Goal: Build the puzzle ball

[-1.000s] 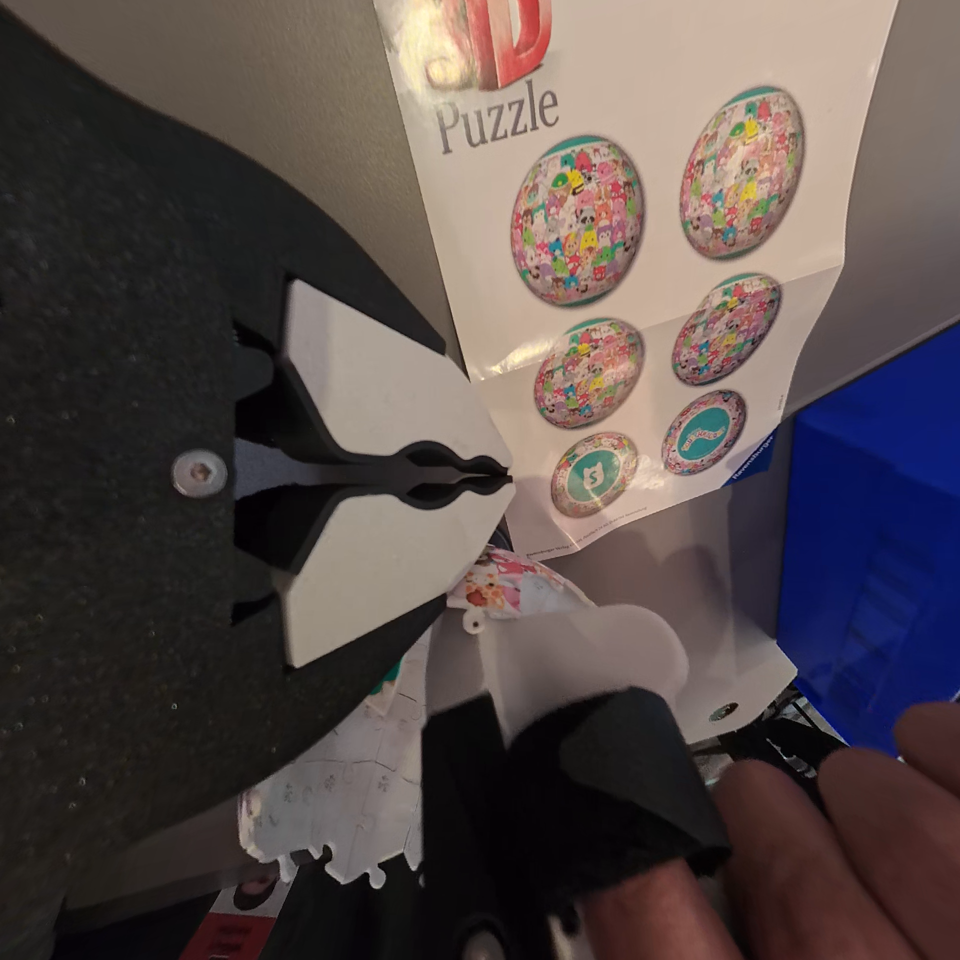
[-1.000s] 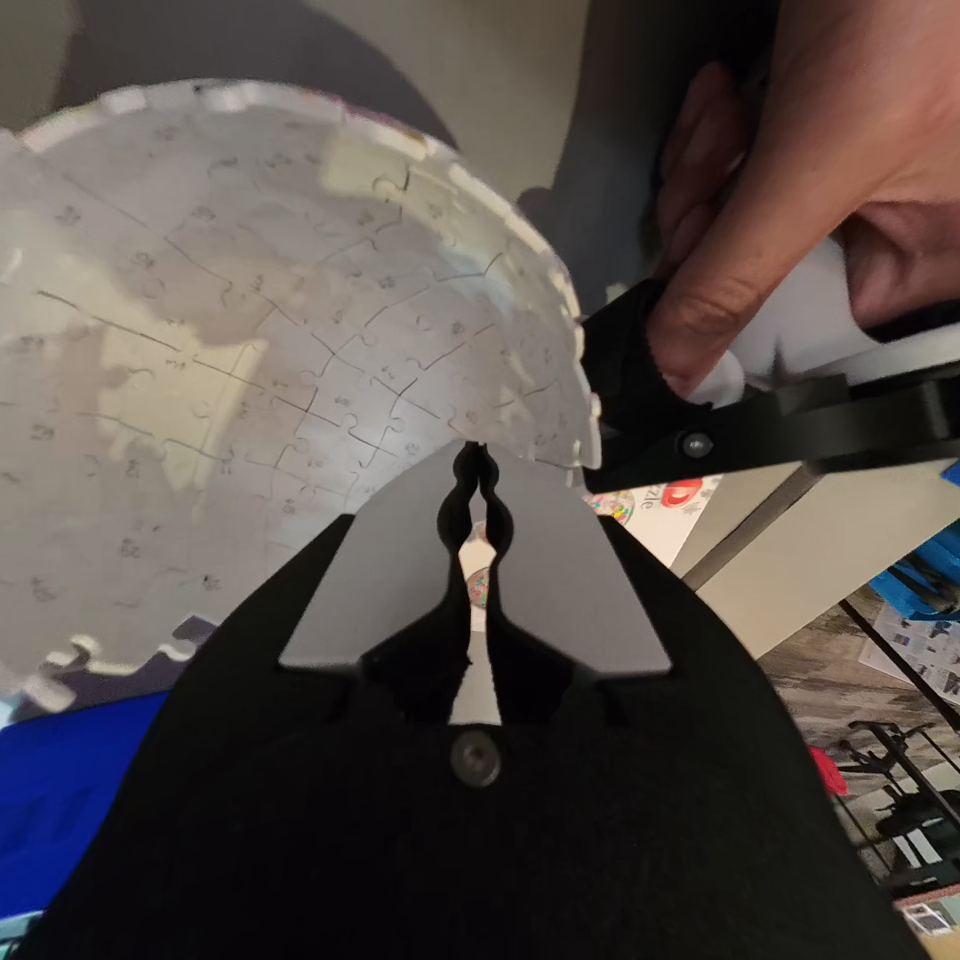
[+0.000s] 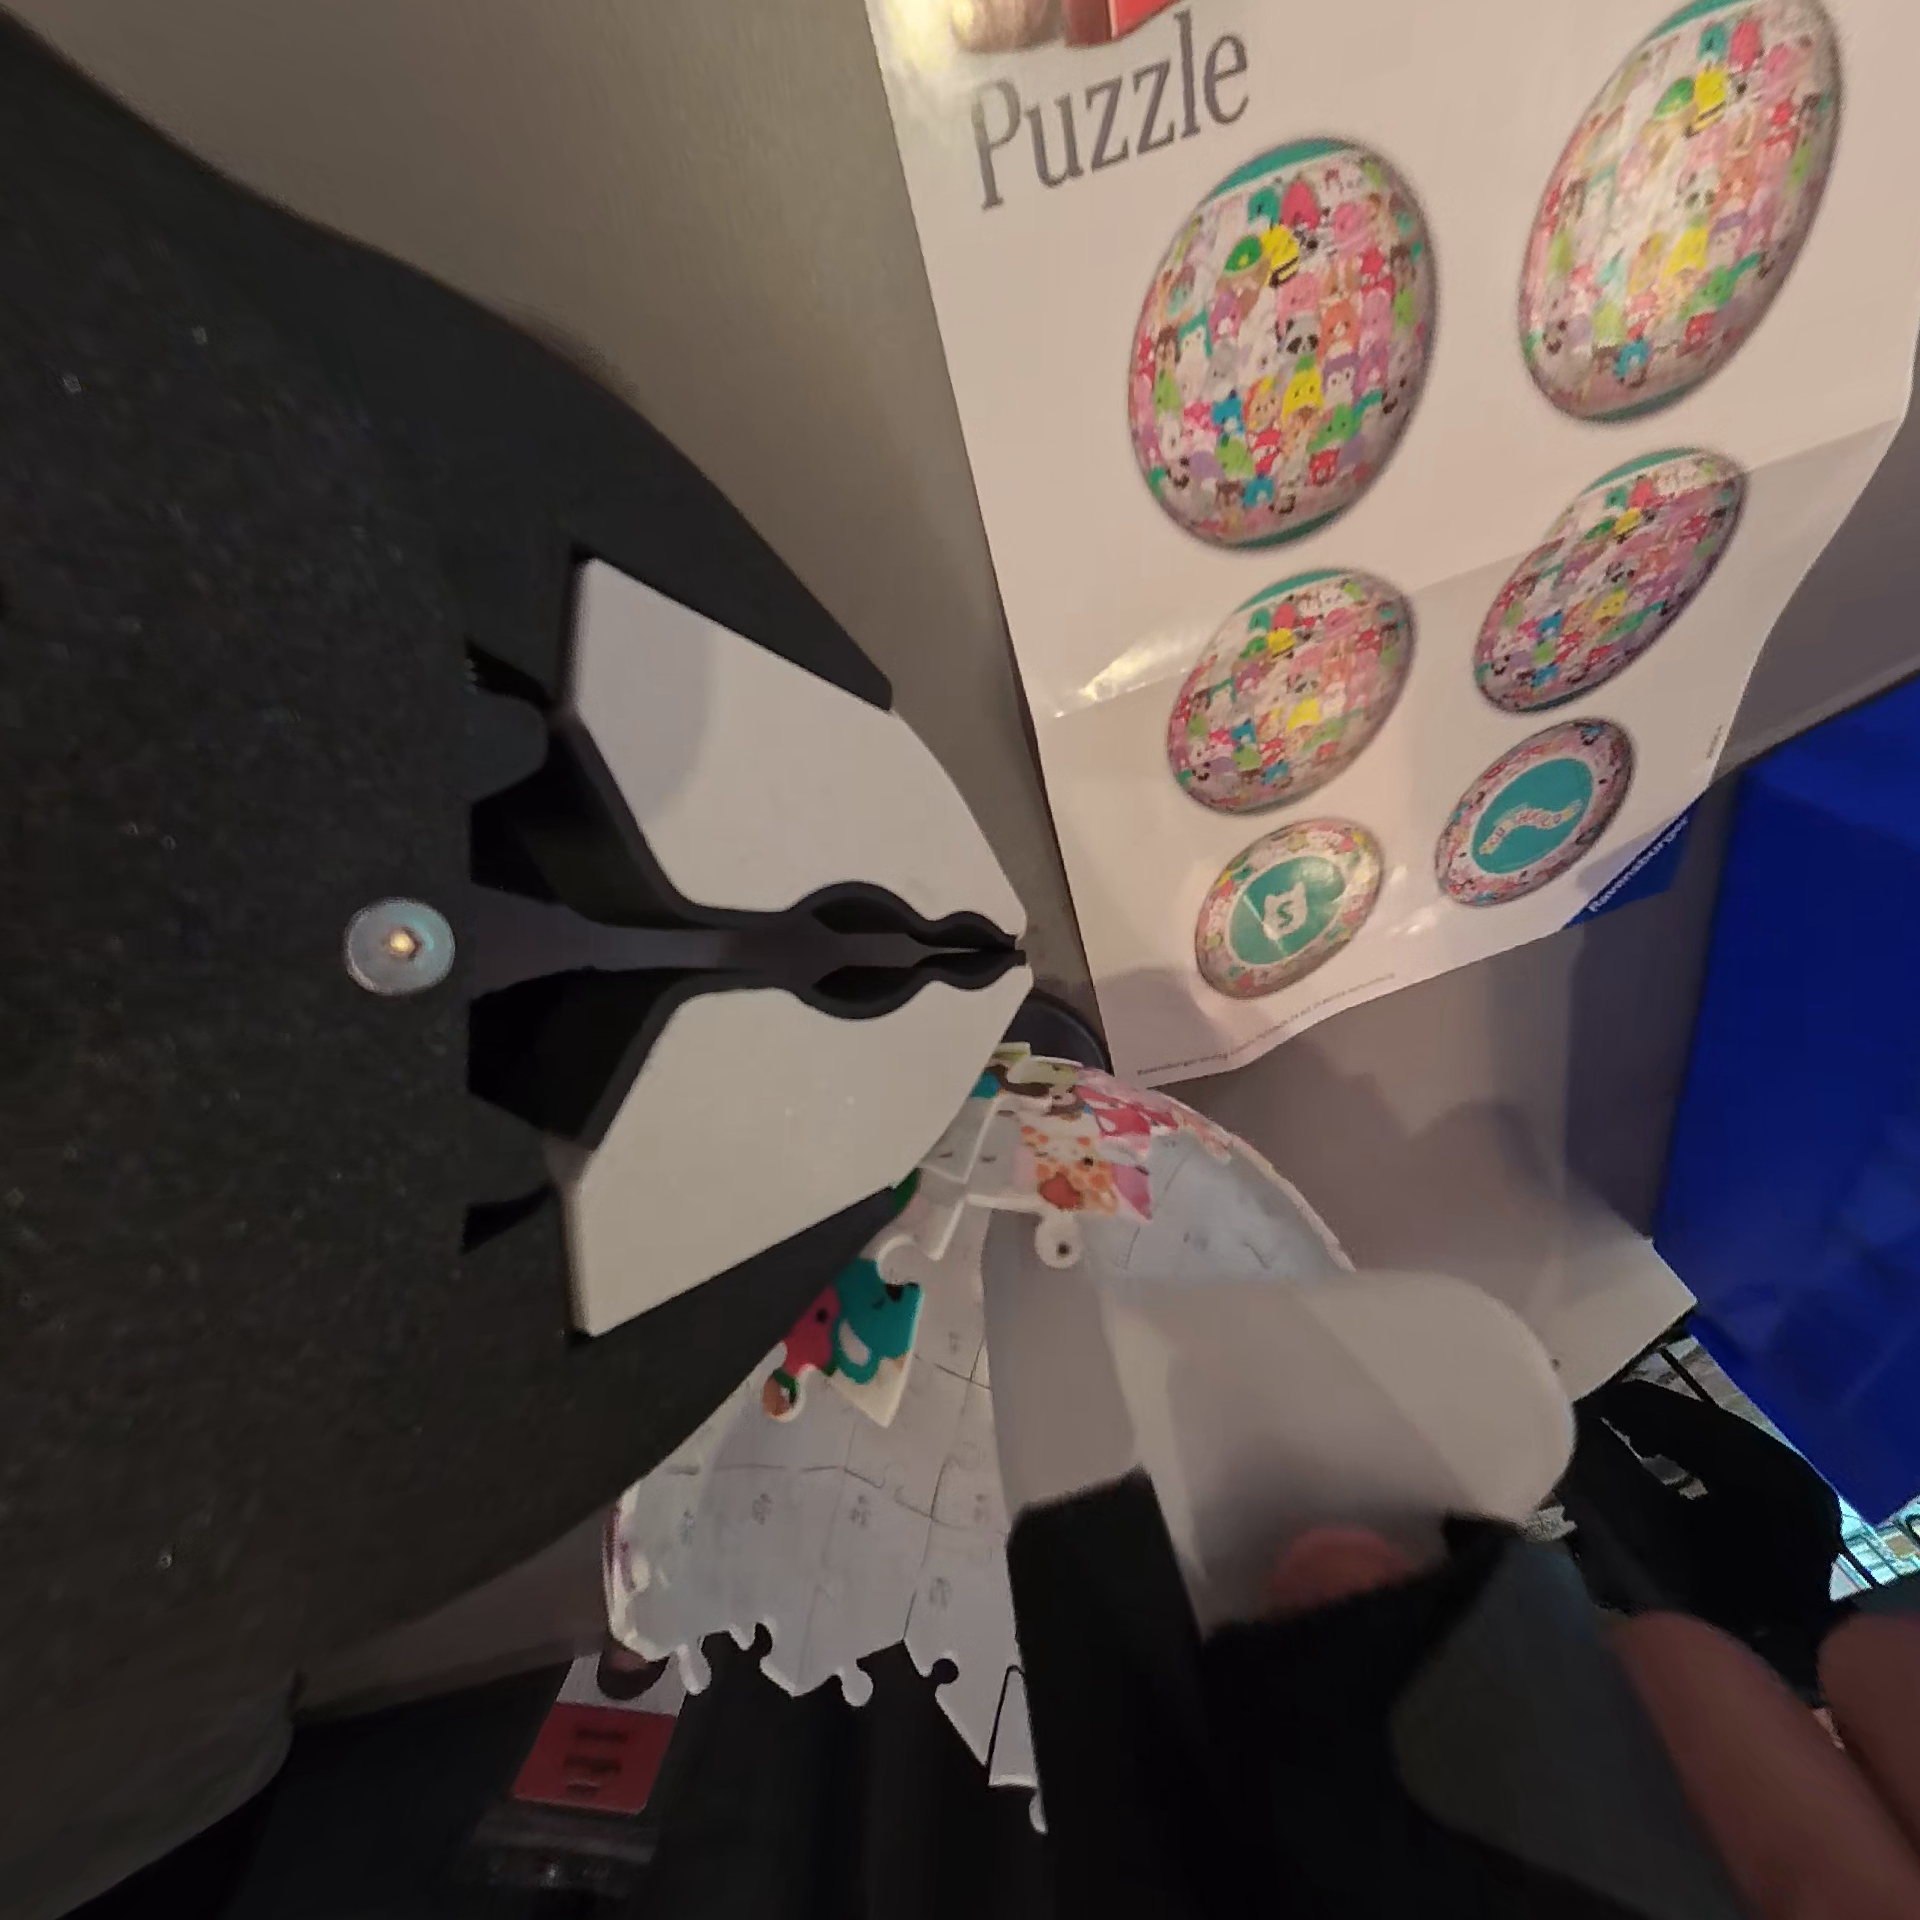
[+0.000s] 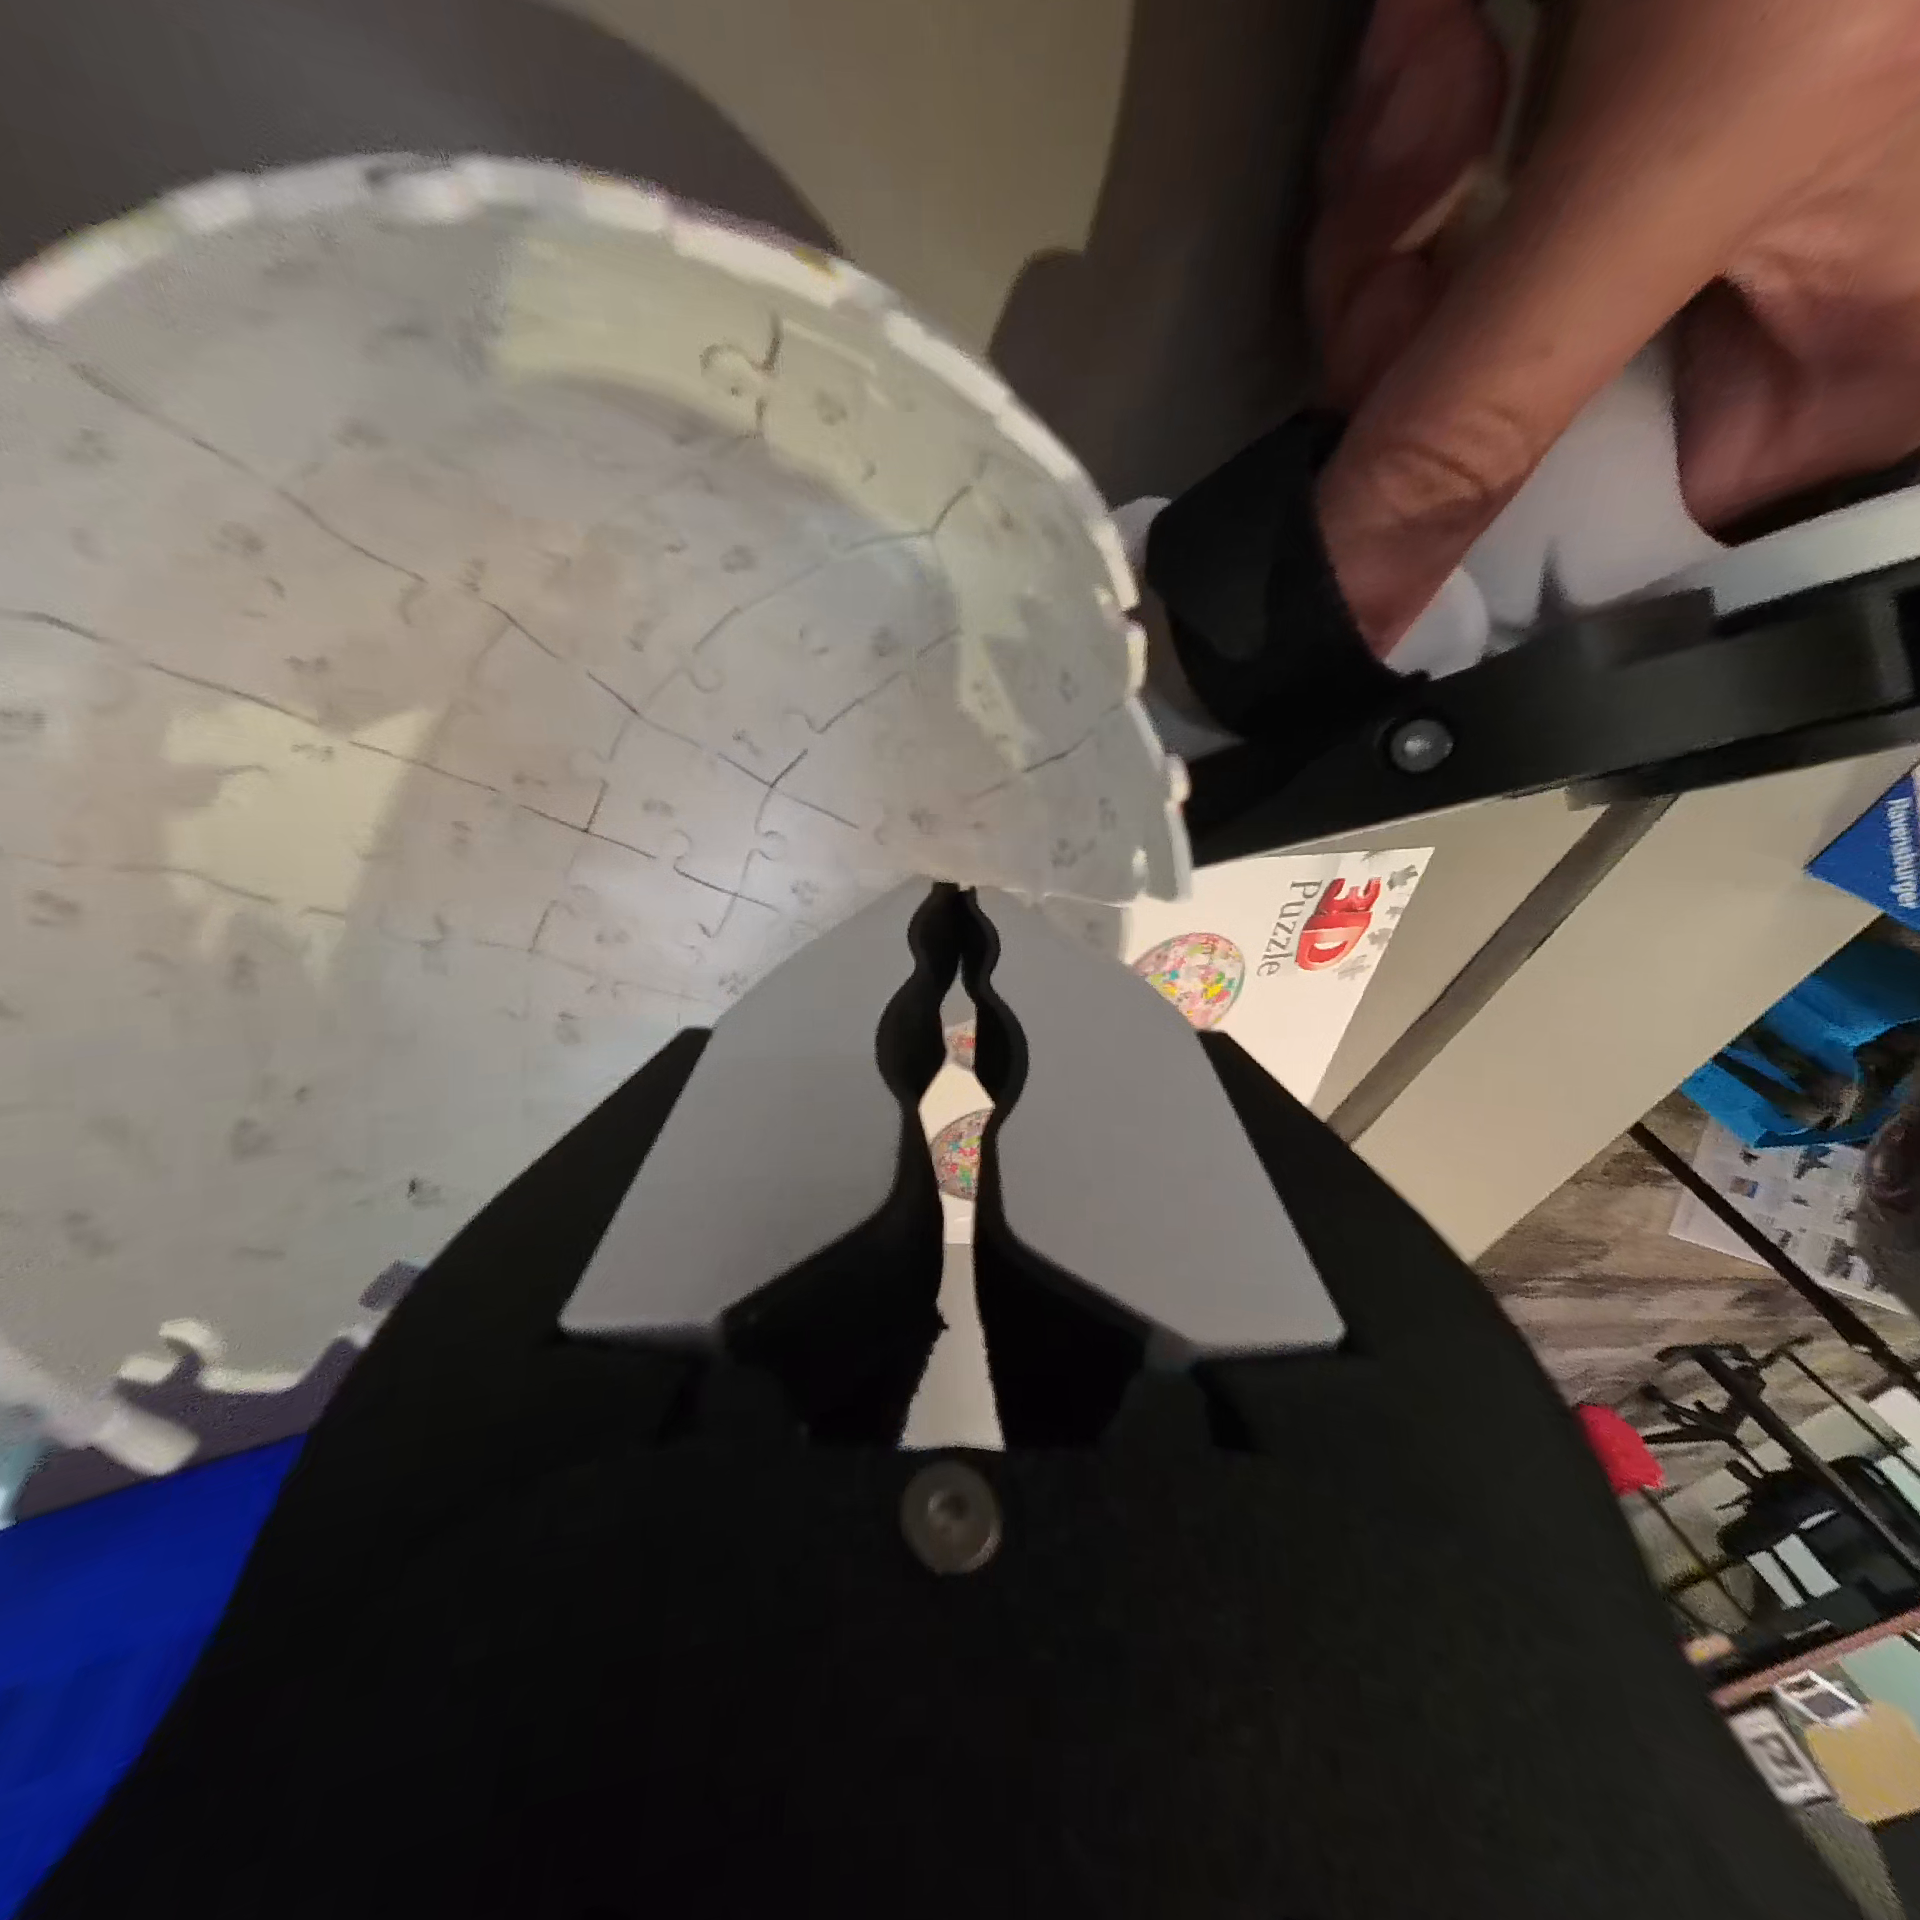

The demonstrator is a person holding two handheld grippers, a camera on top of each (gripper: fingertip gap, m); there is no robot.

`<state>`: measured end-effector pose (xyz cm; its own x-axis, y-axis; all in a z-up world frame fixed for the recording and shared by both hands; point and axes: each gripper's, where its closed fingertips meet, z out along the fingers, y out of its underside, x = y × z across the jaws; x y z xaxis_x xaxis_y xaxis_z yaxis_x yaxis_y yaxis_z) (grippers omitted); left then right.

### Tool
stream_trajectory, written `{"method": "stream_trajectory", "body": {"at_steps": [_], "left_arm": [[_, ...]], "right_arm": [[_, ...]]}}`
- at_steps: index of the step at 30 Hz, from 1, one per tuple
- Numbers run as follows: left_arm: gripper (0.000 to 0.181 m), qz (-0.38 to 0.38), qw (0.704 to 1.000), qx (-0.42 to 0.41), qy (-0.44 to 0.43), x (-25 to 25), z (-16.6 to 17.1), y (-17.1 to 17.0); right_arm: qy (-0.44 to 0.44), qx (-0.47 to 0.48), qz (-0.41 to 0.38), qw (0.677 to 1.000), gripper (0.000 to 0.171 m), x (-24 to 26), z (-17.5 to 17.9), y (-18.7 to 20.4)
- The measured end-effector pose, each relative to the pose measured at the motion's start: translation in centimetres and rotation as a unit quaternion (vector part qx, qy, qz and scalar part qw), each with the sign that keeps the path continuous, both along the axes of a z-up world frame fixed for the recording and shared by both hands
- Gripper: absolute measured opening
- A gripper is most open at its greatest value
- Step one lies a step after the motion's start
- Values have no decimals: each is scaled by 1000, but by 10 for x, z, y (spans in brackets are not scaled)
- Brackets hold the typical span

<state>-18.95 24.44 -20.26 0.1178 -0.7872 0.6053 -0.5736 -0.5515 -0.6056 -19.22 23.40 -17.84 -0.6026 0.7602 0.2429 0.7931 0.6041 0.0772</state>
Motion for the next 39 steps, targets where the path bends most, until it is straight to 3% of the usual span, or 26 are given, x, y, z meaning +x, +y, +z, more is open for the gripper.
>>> {"method": "stream_trajectory", "body": {"at_steps": [17,25,30,32,35,39], "left_arm": [[0,4,1000,-2,-2,4,1,1],[0,13,1000,-14,-20,3,6,4],[1,23,999,-9,-27,-6,13,10],[4,20,999,-12,-31,-12,19,11],[7,10,999,-13,-38,-22,27,10],[9,-4,999,-21,-36,-25,25,5]], "right_arm": [[-29,-10,-11,999,0,2,-16,-3],[24,-74,-36,996,0,2,25,-11],[101,-83,-155,979,0,9,42,14],[126,-100,-203,966,21,10,37,17],[139,-117,-242,953,34,10,27,14],[149,-128,-261,945,28,9,17,10]]}}
